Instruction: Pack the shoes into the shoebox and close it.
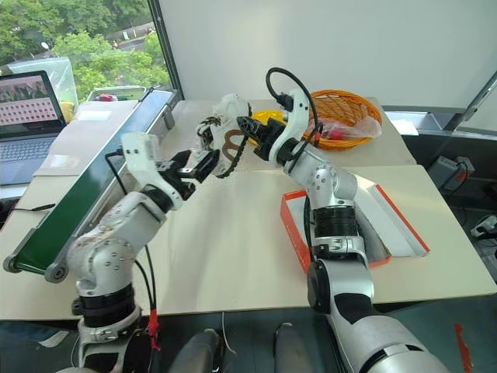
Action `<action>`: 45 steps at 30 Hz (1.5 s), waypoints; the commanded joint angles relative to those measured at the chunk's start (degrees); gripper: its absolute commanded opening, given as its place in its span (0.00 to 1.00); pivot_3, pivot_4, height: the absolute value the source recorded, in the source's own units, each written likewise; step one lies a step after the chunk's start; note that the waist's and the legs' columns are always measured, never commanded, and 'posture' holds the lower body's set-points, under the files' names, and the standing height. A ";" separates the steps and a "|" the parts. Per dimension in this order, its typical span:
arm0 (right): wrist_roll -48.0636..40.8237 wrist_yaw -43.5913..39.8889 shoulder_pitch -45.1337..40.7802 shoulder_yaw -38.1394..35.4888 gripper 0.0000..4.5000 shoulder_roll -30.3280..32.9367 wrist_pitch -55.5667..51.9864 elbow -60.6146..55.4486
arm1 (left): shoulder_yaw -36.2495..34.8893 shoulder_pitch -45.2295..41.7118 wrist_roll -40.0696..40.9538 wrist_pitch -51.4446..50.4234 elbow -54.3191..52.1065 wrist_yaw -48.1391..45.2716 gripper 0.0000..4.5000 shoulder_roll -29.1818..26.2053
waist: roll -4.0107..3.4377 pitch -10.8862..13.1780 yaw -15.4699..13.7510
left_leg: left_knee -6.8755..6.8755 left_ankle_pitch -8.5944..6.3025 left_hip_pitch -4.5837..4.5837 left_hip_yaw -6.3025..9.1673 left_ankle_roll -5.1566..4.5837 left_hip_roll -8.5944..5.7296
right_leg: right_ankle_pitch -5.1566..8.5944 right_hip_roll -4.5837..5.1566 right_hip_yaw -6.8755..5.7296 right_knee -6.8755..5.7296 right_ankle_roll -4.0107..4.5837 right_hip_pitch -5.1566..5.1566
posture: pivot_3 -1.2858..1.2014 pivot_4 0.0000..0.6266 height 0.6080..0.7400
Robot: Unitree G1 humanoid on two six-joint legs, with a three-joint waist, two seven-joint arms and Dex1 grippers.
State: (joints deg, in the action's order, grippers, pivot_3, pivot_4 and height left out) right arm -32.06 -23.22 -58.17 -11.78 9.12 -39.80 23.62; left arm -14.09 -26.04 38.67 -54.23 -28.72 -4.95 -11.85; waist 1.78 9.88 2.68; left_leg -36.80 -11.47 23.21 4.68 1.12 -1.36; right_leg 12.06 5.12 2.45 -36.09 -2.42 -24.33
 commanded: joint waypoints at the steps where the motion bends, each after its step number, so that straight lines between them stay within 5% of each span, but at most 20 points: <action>1: 4.56 -2.82 -2.13 2.47 0.07 7.87 0.66 -3.92 | -1.51 0.84 5.38 -3.08 -5.00 -3.60 0.96 -4.03 | -0.01 0.01 -0.48 | 0.00 0.00 0.03 0.01 0.00 -0.03 | 0.01 0.03 -0.01 0.00 -0.01 0.01 | 0.52 0.24 1.00; 11: 7.69 -16.56 -5.92 12.11 0.07 30.66 -16.23 -10.62 | 4.35 3.20 3.01 -0.13 -1.12 -3.54 0.96 -1.88 | -0.07 0.04 -0.22 | 0.04 -0.01 0.03 -0.01 -0.02 -0.04 | 0.02 0.05 0.01 0.14 -0.03 0.06 | 0.52 0.24 1.00; 18: 5.94 -26.01 0.68 14.87 0.07 43.05 -24.22 -20.70 | 8.25 5.37 0.60 2.62 0.83 -4.48 0.96 -0.38 | -0.06 0.05 -0.49 | 0.02 -0.04 0.02 -0.04 -0.06 -0.03 | 0.05 0.04 0.01 0.20 -0.07 0.12 | 0.52 0.24 1.00; 25: 7.62 -28.38 13.07 17.00 0.07 47.24 -21.98 -28.58 | 8.72 2.43 -0.88 4.08 3.05 -7.38 0.96 -3.26 | -0.06 0.05 -0.65 | -0.04 -0.04 0.02 -0.06 -0.06 -0.04 | 0.05 0.06 0.02 0.18 -0.09 0.14 | 0.52 0.24 1.00; 45: 12.44 -31.27 23.17 20.54 0.07 45.39 -10.81 -27.21 | 6.15 -0.57 0.80 0.49 0.24 -7.78 0.96 -10.09 | -0.07 0.05 -1.14 | -0.06 -0.04 0.00 -0.08 -0.06 -0.04 | 0.08 0.06 0.04 0.16 -0.13 0.15 | 0.52 0.24 1.00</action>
State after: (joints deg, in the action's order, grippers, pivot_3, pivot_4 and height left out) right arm -20.83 -53.95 -36.11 8.77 54.42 -53.03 -2.64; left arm -5.88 -25.18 38.51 -53.33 -25.74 -12.87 -20.87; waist 1.70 9.94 1.53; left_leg -36.86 -11.51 23.20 4.61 1.06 -1.40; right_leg 12.14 5.18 2.49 -35.93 -2.56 -24.17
